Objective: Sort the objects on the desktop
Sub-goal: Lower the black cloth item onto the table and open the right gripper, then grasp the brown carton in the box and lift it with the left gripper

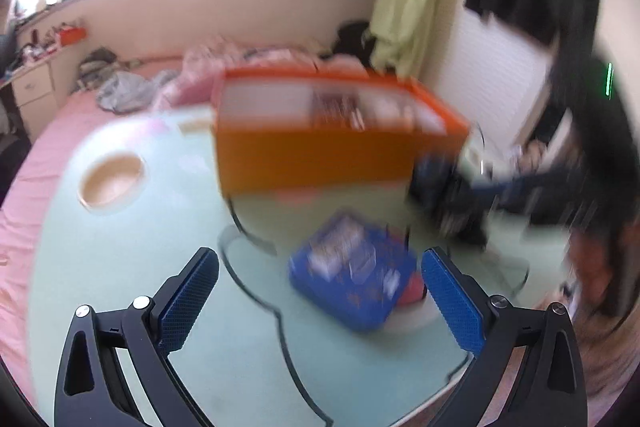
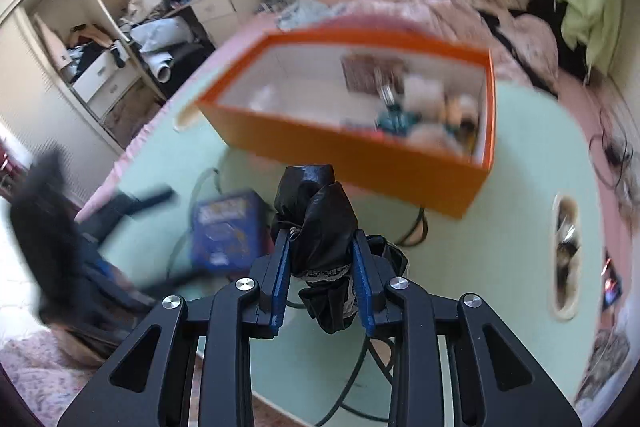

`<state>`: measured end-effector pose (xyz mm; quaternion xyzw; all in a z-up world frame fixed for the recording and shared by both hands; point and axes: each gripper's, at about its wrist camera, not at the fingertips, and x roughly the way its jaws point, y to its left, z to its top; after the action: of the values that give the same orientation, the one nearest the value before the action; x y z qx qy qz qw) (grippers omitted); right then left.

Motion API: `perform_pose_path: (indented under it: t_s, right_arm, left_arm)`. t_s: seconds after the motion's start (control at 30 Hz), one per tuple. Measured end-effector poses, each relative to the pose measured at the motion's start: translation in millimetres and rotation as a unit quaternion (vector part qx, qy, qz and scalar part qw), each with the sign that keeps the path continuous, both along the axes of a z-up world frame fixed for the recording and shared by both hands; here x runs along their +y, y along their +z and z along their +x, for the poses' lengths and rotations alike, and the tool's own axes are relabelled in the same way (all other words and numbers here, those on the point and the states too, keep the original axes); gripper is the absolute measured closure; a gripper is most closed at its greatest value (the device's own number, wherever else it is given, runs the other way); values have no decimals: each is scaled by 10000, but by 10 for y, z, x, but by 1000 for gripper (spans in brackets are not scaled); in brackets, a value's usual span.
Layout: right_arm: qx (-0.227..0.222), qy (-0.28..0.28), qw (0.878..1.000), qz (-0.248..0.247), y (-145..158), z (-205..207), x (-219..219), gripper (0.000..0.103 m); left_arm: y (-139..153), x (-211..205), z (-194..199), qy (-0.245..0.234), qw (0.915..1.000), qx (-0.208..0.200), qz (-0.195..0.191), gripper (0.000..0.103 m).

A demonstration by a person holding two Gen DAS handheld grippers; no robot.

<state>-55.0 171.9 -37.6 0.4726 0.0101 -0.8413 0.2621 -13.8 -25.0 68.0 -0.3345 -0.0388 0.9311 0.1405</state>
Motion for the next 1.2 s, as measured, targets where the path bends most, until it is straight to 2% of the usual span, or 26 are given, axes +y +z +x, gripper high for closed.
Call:
perform_pose_path:
  t_s: [0.03, 0.1, 0.13, 0.17, 0.23, 0.3, 0.4, 0.47, 0.53, 0.6, 0.63, 0.7, 0.73, 0.77, 0.8, 0.9, 1.0, 1.13, 1.2]
  right_arm:
    - [153, -55, 9998, -61, -7, 26, 11, 68]
    - [622, -198, 9975, -274, 45, 115, 31, 51]
    - [849, -304, 9952, -374, 87, 173, 54, 32]
    - [1058, -412, 9924, -466, 128, 230, 79, 21]
    - [1544, -676, 9836, -635, 225, 381, 153, 20]
    - [1762, -804, 9786, -690, 291, 521, 205, 20]
    - [1710, -864, 9776, -873, 281, 591, 326, 20]
    - [1548, -875, 9789, -1009, 250, 595, 416, 20]
    - [1432, -912, 9798, -1062, 215, 589, 480, 20]
    - [1386, -979, 9793, -1104, 182, 594, 552, 20]
    - [1358, -996, 9791, -1144, 165, 585, 581, 20]
    - [1312, -981, 9790, -1216, 107, 573, 621, 20]
    - [1299, -975, 9788, -1246, 99, 581, 632, 20]
    - [1309, -975, 9784, -1266, 92, 590, 642, 20]
    - [1332, -983, 9778, -1286, 90, 598, 654, 20]
    - [1344, -1015, 9761, -1373, 75, 619, 681, 20]
    - [1326, -1024, 9755, -1424, 59, 608, 697, 20]
    - [1313, -1029, 9771, -1323, 47, 592, 687, 20]
    - [1279, -1043, 9777, -1296, 33, 573, 684, 20]
  left_arm:
    - [145, -12, -62, 53, 10000, 49, 24, 2]
    - [373, 32, -247, 23, 10000, -42, 18, 2]
    - [451, 88, -404, -35, 9997, -222, -21, 2]
    - [496, 165, -583, -88, 9989, -447, -84, 2]
    - [505, 339, -908, -145, 9959, -862, -222, 2]
    - [458, 514, -1267, -176, 9916, -1246, -300, 2]
    - [308, 805, -1729, -121, 9846, -1681, -461, 3]
    - [129, 978, -1918, 11, 9789, -1913, -714, 9]
    - [-21, 1072, -2064, 148, 9744, -2088, -818, 10]
    - [-127, 1086, -2181, 364, 9721, -2201, -731, 10]
    - [-152, 1056, -2210, 494, 9734, -2178, -514, 10]
    - [-194, 992, -2251, 739, 9716, -2232, -272, 16]
    - [-223, 976, -2262, 754, 9705, -2278, -219, 27]
    - [-260, 974, -2273, 694, 9689, -2370, -173, 43]
    - [-299, 979, -2287, 616, 9666, -2483, -151, 42]
    - [-268, 936, -2282, 643, 9689, -2385, -132, 45]
    - [-116, 865, -2184, 440, 9755, -2147, 200, 47]
    - [355, 716, -1727, 61, 9908, -1294, 397, 47]
    - [539, 584, -1422, -89, 9946, -932, 454, 47]
